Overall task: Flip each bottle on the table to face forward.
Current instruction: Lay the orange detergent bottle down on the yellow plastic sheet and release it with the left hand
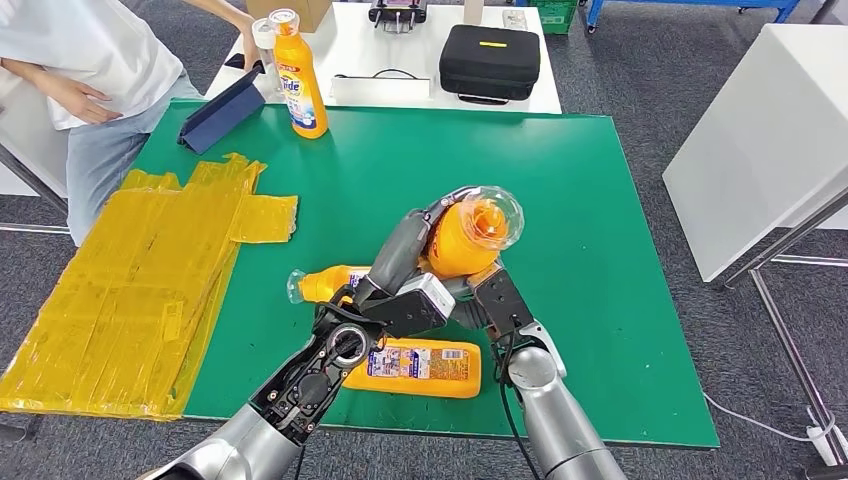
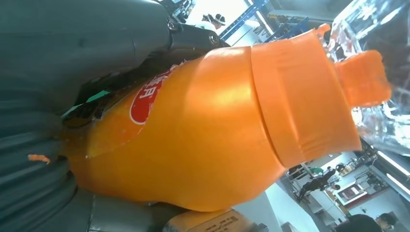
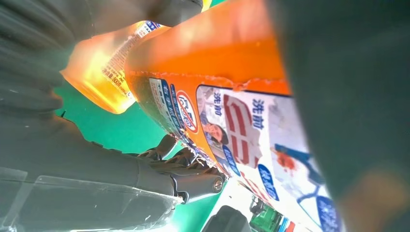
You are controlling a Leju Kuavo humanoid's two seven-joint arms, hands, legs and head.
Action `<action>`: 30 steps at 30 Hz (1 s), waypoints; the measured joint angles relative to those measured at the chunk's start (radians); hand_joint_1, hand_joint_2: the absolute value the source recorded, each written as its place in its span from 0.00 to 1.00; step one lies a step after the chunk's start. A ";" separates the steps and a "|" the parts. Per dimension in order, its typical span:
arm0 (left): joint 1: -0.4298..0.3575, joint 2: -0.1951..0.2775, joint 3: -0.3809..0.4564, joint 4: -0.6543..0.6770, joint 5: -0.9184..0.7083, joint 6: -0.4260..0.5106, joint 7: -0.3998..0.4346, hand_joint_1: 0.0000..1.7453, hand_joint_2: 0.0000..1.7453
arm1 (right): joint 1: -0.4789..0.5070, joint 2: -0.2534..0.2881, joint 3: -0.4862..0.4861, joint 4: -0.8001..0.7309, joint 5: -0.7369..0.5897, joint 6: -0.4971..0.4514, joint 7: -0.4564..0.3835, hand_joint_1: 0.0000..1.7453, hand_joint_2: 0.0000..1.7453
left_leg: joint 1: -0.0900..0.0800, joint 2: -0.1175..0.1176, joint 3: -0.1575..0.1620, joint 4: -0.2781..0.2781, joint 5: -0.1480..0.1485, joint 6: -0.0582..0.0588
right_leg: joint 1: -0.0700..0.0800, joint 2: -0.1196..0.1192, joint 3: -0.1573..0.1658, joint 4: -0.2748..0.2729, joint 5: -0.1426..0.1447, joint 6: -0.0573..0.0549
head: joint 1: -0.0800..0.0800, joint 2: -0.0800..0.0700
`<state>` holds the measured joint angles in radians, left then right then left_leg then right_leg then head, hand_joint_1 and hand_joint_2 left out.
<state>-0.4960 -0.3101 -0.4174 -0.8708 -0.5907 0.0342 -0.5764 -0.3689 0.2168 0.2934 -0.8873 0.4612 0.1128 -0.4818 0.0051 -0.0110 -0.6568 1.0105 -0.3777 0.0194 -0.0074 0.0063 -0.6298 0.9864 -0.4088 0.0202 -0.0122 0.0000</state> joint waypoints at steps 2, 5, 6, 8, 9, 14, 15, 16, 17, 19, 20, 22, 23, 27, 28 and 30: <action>0.000 0.000 0.004 0.003 0.016 -0.010 -0.005 1.00 1.00 | 0.001 0.000 0.000 0.000 0.001 -0.005 0.000 1.00 1.00 | 0.000 0.000 0.000 0.000 0.000 0.000 | 0.000 0.000 0.000 0.000 0.000 0.000 | 0.000 0.000; -0.003 0.000 0.015 0.009 0.051 -0.036 -0.013 1.00 1.00 | 0.001 0.000 0.000 0.000 0.003 -0.011 0.002 1.00 1.00 | 0.000 0.000 0.000 0.000 0.000 0.000 | 0.000 0.000 0.000 0.000 0.000 0.000 | 0.000 0.000; -0.003 0.000 0.018 0.011 0.059 -0.042 -0.015 1.00 1.00 | 0.001 0.000 0.000 0.000 0.004 -0.013 0.003 1.00 1.00 | 0.000 0.000 0.000 0.000 0.000 0.000 | 0.000 0.000 0.000 0.000 0.000 0.000 | 0.000 0.000; -0.005 0.000 0.022 0.015 0.066 -0.045 -0.018 1.00 1.00 | 0.001 0.000 0.000 0.000 0.007 -0.018 0.005 1.00 1.00 | 0.000 0.000 0.000 0.000 0.000 0.000 | 0.000 0.000 0.000 0.000 0.000 0.000 | 0.000 0.000; -0.005 0.000 0.024 0.017 0.068 -0.045 -0.019 1.00 1.00 | 0.001 0.000 0.000 0.000 0.008 -0.020 0.005 1.00 1.00 | 0.000 0.000 0.000 0.000 0.000 0.000 | 0.000 0.000 0.000 0.000 0.000 0.000 | 0.000 0.000; -0.005 0.000 0.027 0.020 0.074 -0.040 -0.027 1.00 1.00 | -0.001 0.000 0.000 0.000 0.012 -0.025 0.006 0.82 1.00 | 0.000 0.000 0.000 0.000 0.000 0.000 | 0.000 0.000 0.000 0.000 0.000 0.000 | 0.000 0.000; -0.004 0.000 0.027 0.020 0.075 -0.037 -0.028 1.00 1.00 | -0.002 0.000 0.000 0.000 0.012 -0.025 0.006 0.57 1.00 | 0.000 0.000 0.000 0.000 0.000 0.000 | 0.000 0.000 0.000 0.000 0.000 0.000 | 0.000 0.000; -0.004 0.000 0.027 0.020 0.076 -0.031 -0.029 1.00 1.00 | -0.003 0.000 0.001 0.000 0.012 -0.026 0.006 0.32 1.00 | 0.000 0.000 0.000 0.000 0.000 0.000 | 0.000 0.000 0.000 0.000 0.000 0.000 | 0.000 0.000; -0.004 0.000 0.028 0.020 0.077 -0.023 -0.029 1.00 1.00 | -0.004 0.000 0.001 0.000 0.013 -0.029 0.006 0.07 1.00 | 0.000 0.000 0.000 0.000 0.000 0.000 | 0.000 0.000 0.000 0.000 0.000 0.000 | 0.000 0.000; -0.004 0.000 0.030 0.024 0.079 -0.003 -0.025 1.00 1.00 | -0.004 0.000 0.001 -0.001 0.017 -0.043 0.004 0.00 1.00 | 0.000 0.000 0.000 0.000 0.000 0.000 | 0.000 0.000 0.000 0.000 0.000 0.000 | 0.000 0.000; -0.004 0.000 0.032 0.027 0.082 0.009 -0.022 1.00 1.00 | -0.003 0.000 0.002 -0.002 0.018 -0.053 0.002 0.00 1.00 | 0.000 0.000 0.000 0.000 0.000 0.000 | 0.000 0.000 0.000 0.000 0.000 0.000 | 0.000 0.000; -0.006 0.001 0.043 0.041 0.089 0.036 -0.018 1.00 1.00 | 0.003 0.000 0.001 -0.016 0.014 -0.074 -0.002 0.00 1.00 | 0.000 0.000 0.000 0.000 0.000 0.000 | 0.000 0.000 0.000 0.000 0.000 0.000 | 0.000 0.000; -0.008 0.002 0.051 0.051 0.093 0.049 -0.018 1.00 1.00 | 0.008 -0.001 0.001 -0.027 0.010 -0.082 -0.004 0.00 1.00 | 0.000 0.000 0.000 0.000 0.000 0.000 | 0.000 0.000 0.000 0.000 0.000 0.000 | 0.000 0.000; -0.014 0.011 0.083 0.084 0.103 0.083 -0.018 1.00 1.00 | 0.028 -0.006 -0.002 -0.073 -0.012 -0.093 -0.017 0.00 1.00 | 0.000 0.000 0.000 0.000 0.000 0.000 | 0.000 0.000 0.000 0.000 0.000 0.000 | 0.000 0.000; -0.016 0.012 0.090 0.091 0.106 0.089 -0.018 1.00 1.00 | 0.036 -0.008 -0.002 -0.087 -0.019 -0.093 -0.022 0.00 1.00 | 0.000 0.000 0.000 0.000 0.000 0.000 | 0.000 0.000 0.000 0.000 0.000 0.000 | 0.000 0.000; -0.020 0.016 0.106 0.107 0.109 0.105 -0.019 1.00 1.00 | 0.059 -0.011 -0.003 -0.129 -0.039 -0.086 -0.035 0.00 1.00 | 0.000 0.000 0.000 0.000 0.000 0.000 | 0.000 0.000 0.000 0.000 0.000 0.000 | 0.000 0.000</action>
<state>-0.5159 -0.2940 -0.3119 -0.7633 -0.4818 0.1393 -0.5949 -0.3095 0.2055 0.2903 -1.0166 0.4220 0.0267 -0.5173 0.0051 -0.0112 -0.6567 1.0105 -0.3776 0.0194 -0.0074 0.0064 -0.6299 0.9864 -0.4089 0.0202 -0.0123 0.0000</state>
